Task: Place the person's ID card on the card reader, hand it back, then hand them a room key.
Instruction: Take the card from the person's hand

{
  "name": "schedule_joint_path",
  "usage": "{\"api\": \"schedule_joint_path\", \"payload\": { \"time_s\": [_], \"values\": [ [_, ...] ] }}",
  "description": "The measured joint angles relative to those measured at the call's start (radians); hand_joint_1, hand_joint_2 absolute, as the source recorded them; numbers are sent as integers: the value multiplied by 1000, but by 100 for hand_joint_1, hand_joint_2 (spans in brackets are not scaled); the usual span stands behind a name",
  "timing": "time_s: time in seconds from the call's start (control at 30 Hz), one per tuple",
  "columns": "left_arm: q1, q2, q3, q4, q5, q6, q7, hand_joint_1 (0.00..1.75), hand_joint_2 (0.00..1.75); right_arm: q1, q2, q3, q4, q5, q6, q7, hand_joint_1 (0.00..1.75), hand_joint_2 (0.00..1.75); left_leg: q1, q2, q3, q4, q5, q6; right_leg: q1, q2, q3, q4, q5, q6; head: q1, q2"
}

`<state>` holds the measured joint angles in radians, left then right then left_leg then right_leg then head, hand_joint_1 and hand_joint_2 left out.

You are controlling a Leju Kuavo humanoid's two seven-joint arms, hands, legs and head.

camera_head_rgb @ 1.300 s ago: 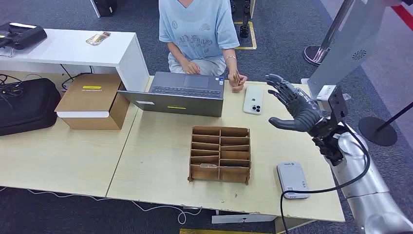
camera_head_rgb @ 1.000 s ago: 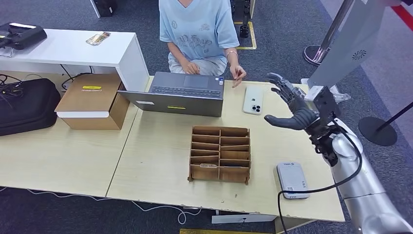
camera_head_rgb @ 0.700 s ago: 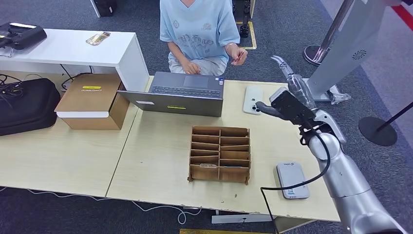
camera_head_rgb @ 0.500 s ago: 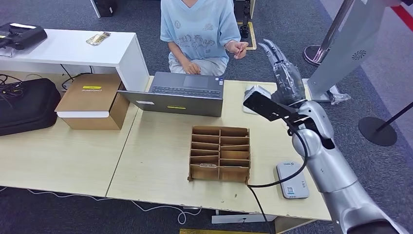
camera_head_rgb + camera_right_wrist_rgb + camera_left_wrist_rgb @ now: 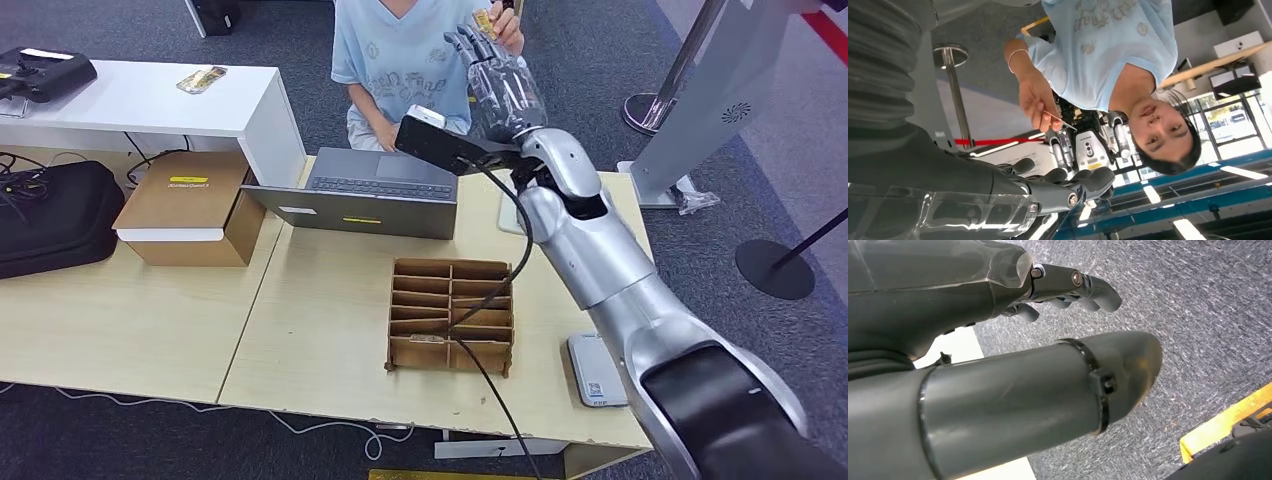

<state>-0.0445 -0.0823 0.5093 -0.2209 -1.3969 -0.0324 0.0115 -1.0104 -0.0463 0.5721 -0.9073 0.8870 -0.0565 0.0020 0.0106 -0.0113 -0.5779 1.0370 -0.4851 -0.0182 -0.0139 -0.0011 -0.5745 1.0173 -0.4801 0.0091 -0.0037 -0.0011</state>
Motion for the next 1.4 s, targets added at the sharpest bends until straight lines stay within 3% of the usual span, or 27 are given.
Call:
{"api": "schedule_joint_path", "payload": {
  "time_s": [0.37,0.83,0.97,1.4],
  "values": [
    [-11,-1,-3,0,-11,-10,-1,0,0,-137,107,46,282,73,-51,56,0,175,0,0,0,0,0,0,0,0,0,0,0,0,0,0],
    [-14,-2,-4,0,-17,-1,6,0,0,-181,145,81,413,185,-122,103,3,175,0,0,0,0,1,0,0,0,0,0,1,0,0,0],
    [-15,-2,-4,0,-19,-7,6,0,0,-185,148,81,432,195,-126,103,168,175,0,0,0,0,1,0,0,0,0,0,1,0,0,0],
    [-16,-2,-4,0,-30,-12,6,0,0,-186,148,33,459,220,-155,82,175,175,0,0,0,0,1,0,0,0,-1,0,1,0,0,0]
  ]
}}
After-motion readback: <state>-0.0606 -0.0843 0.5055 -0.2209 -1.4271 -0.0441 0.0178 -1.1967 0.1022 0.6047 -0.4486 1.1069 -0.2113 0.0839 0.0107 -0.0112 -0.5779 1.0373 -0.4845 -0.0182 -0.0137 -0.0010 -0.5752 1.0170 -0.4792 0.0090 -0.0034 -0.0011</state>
